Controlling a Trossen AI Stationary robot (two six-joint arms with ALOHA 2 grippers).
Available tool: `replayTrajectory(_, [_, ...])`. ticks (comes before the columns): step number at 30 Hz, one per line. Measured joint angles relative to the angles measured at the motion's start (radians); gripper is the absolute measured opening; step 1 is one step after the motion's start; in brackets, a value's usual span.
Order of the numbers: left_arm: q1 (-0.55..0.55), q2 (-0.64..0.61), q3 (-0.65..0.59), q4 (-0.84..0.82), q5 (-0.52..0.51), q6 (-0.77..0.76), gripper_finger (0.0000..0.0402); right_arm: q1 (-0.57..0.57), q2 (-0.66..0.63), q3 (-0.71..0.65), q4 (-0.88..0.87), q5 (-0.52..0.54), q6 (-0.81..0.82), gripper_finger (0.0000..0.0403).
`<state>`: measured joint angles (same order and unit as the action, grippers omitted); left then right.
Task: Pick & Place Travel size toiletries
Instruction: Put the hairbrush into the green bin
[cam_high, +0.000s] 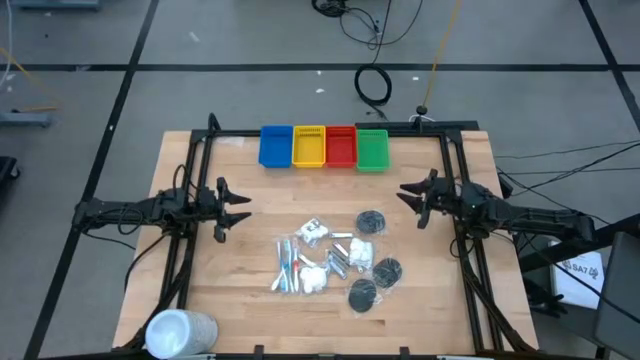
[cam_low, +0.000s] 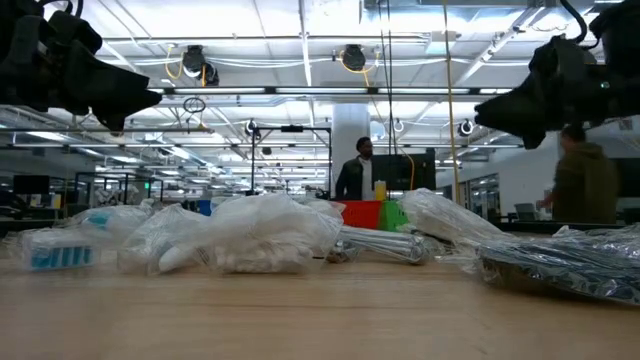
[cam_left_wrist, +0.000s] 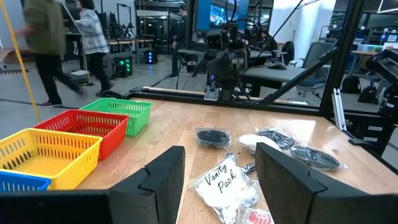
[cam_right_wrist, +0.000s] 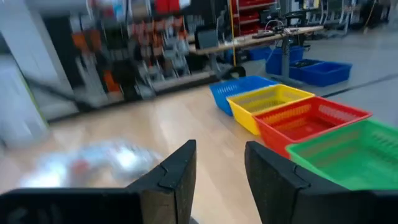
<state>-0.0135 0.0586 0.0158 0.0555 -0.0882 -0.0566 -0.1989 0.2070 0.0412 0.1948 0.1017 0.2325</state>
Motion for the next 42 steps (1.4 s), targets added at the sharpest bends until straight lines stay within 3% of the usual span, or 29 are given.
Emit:
replayTrajectory(3, [0.0,0.0,0.0,0.0,0.0,0.0,0.0191,0.0,0.0,0.0,0.058,0.002,0.094,0.0126])
replayTrajectory(19, [0.0,0.0,0.0,0.0,0.0,0.0,0.0191,0.0,0.0,0.0,0.13,0.003,0.062,0.0126])
replayTrajectory(24, [0.0,0.0,0.0,0.0,0.0,0.0,0.0191,-0.001,0.003,0.0,0.135,0.079,0.045,0.0126])
replayTrajectory(28, [0.0,0.0,0.0,0.0,0.0,0.0,0.0191,0.036,0.036,0.0,0.269,-0.022,0.067,0.0131])
replayTrajectory(31, [0.0,0.0,0.0,0.0,0.0,0.0,0.0191,0.099,0.098,0.032,0.405,-0.056,0.071,0.0147])
replayTrajectory(35, [0.0,0.0,0.0,0.0,0.0,0.0,0.0191,0.2,0.243,0.141,0.369,-0.012,-0.012,0.0187])
replayTrajectory(42, [0.0,0.0,0.0,0.0,0.0,0.0,0.0191,0.31,0.589,0.363,0.133,0.176,-0.103,0.0267])
